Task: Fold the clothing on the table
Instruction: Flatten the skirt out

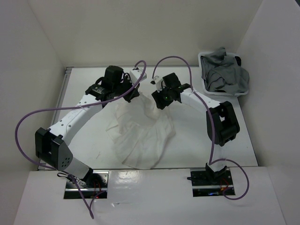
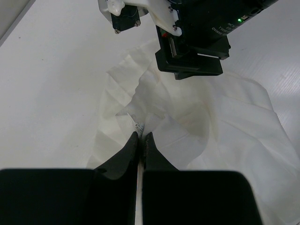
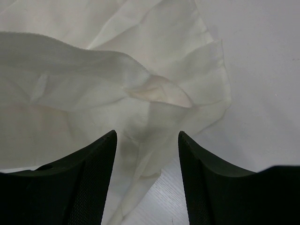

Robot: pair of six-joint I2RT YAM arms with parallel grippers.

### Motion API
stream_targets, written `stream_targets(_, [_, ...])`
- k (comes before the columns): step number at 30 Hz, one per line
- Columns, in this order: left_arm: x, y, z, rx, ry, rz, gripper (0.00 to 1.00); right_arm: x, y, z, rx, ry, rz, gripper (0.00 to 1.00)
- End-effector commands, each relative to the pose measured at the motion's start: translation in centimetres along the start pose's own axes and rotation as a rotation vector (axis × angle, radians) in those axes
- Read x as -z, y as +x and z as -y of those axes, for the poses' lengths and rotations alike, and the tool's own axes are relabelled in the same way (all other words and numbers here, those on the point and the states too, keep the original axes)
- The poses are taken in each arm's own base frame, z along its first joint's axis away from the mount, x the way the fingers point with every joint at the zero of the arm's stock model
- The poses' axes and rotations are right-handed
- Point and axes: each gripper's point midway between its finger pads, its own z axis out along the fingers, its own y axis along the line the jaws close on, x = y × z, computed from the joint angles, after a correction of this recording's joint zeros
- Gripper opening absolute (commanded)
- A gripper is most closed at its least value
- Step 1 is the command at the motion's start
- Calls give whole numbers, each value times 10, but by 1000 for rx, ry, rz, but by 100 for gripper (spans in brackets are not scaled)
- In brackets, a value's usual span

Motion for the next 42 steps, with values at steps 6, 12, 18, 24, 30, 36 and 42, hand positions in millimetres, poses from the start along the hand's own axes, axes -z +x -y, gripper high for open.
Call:
stream_targets(6, [15, -24, 2, -3, -1, 86, 0, -4, -25, 0, 40, 4, 58, 56])
stream_targets(12, [15, -24, 2, -3, -1, 86, 0, -12, -26, -12, 68, -16, 48, 54])
stream_targets(18, [15, -24, 2, -3, -1, 86, 0, -15, -23, -12, 66, -18, 40, 46])
stream_targets(24, [13, -20, 3, 1, 2, 78, 0, -15, -22, -9, 66, -4, 37, 20])
stream_targets(30, [21, -16, -6, 12, -23, 80, 0, 15, -39, -5, 80, 53, 107, 0])
stream_targets(36, [33, -13, -17, 28, -70, 97, 0, 69, -64, 29, 43, 120, 226, 0])
stream_targets(42, [44, -10, -34, 70, -120, 122, 1, 94, -72, 31, 41, 128, 274, 0])
